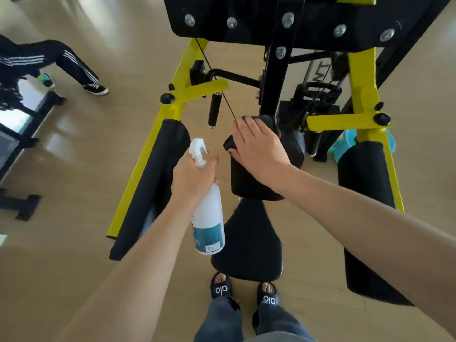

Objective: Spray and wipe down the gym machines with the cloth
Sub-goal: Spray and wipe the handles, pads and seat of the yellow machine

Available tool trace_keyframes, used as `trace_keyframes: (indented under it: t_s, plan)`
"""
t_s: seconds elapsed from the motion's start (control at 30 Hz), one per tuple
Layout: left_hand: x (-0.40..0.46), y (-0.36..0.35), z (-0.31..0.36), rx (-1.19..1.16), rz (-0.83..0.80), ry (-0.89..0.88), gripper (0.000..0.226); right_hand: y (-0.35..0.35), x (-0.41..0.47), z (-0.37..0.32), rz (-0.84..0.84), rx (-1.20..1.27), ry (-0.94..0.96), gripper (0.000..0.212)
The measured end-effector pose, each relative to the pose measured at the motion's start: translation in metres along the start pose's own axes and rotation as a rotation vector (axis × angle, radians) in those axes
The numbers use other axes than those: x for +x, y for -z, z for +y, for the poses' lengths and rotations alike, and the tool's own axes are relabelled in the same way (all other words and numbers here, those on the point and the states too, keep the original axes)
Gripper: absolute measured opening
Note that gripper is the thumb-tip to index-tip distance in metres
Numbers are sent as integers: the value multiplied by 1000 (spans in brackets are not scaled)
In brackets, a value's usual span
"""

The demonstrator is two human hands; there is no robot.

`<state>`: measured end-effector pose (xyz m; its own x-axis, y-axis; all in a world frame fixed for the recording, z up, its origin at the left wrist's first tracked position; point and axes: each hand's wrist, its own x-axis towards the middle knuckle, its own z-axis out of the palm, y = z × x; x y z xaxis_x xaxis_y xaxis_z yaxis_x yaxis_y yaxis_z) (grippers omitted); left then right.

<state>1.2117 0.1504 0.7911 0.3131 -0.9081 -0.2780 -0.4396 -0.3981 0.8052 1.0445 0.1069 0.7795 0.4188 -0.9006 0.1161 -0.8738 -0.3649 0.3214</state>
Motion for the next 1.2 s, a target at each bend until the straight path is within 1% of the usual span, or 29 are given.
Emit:
trace_keyframes:
  t_s: [0.1,0.17,0.27,0.37,0.5,0.57,0.63,0.7,0.77,0.87,0.97,1.07,1.2]
  plan:
    - [10,2,-3,2,-22,-17,29,0,14,-3,-36,-95,122,65]
    - [15,2,-5,12,-37,-36,29,-1,20,-3,-47,-134,190,60]
    - [20,-2,-8,39,-82,-53,28,-1,16,1,17,-107,206,52]
    - [20,-7,-6,63,-129,-100,29,-5,-2,5,98,-40,84,46]
    - [21,-9,8,18,-225,-157,18,-22,-36,12,113,38,-153,54]
    - [25,-10,13,53,-256,-179,26,-29,-56,21,116,103,-264,56]
    - [30,-14,18,84,-268,-182,35,-33,-75,31,125,234,-409,56]
    - [35,-20,22,90,-268,-174,37,-35,-85,32,137,405,-551,55]
    - [38,-25,25,88,-269,-159,35,-36,-78,26,157,467,-590,53]
    - [37,-29,27,45,-258,-122,37,-31,-61,20,177,400,-549,53]
    - [38,-31,29,17,-249,-95,34,-27,-46,23,161,278,-363,53]
    - [37,-29,31,-27,-263,-105,23,-25,-20,20,161,214,-141,49]
    - [33,-27,31,-14,-259,-119,18,-22,-9,27,202,223,-20,49]
